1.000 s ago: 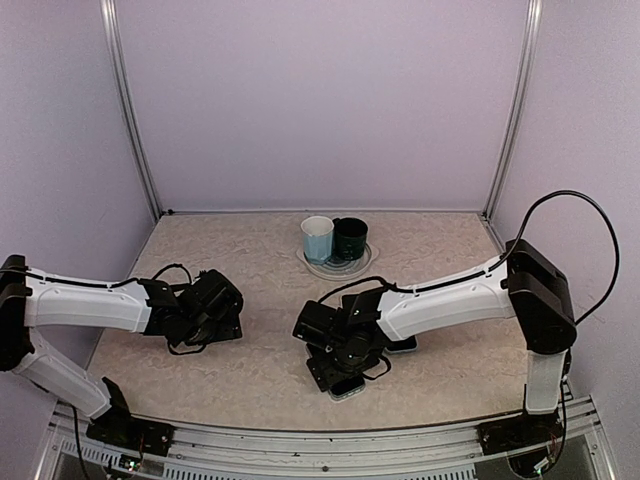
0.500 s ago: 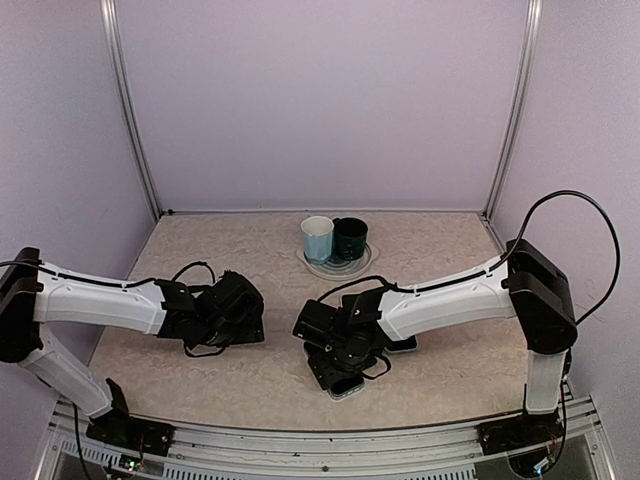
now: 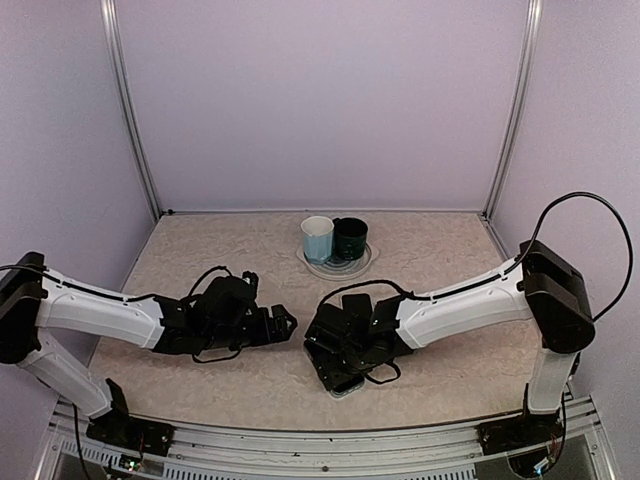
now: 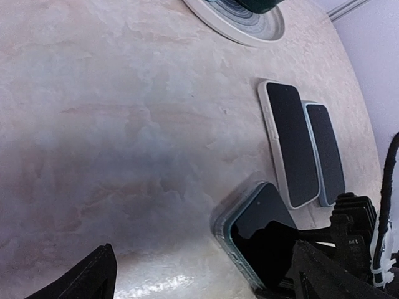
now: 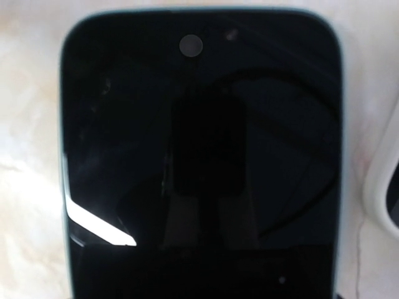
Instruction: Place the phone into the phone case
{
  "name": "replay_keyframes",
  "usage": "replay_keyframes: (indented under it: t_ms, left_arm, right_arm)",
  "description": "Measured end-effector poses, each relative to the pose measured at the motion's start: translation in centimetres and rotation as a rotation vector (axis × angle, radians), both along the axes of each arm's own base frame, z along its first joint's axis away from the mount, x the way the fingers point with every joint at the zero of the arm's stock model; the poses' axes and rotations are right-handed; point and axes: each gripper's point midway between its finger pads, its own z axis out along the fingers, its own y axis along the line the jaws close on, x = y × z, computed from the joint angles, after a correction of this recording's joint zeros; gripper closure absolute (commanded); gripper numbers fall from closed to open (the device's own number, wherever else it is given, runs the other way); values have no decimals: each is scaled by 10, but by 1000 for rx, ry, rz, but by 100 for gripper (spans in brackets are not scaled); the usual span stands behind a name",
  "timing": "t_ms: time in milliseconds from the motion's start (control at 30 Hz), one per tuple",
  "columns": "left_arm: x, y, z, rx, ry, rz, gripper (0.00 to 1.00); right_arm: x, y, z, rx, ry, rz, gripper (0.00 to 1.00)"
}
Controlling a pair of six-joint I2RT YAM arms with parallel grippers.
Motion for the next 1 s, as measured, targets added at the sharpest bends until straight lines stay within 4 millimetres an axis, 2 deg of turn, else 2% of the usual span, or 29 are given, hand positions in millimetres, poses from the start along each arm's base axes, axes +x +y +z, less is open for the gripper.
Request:
replay_keyframes:
  t_ms: [100, 267, 467, 633, 833, 1000]
  left_arm:
    - [1, -15, -8, -61, 29, -20, 3]
    - [-5, -33, -40, -109, 124, -42, 3]
    - [-5, -50, -37, -201, 140, -53, 5]
    - [-9, -63, -35, -272, 158, -70, 13]
    - [-10, -65, -40, -342, 173, -48, 27]
    - [-9, -77, -44, -381, 173, -67, 38]
  right_arm:
    - [2, 1, 1, 18, -15, 2, 56]
    - [4, -1, 4, 55, -29, -2, 57]
    - [9, 0, 8, 85, -44, -10, 58]
    - [12, 3, 11, 100, -61, -6, 57]
    - [14, 2, 20, 126, -90, -4, 57]
    - [15, 7, 25, 151, -100, 9, 57]
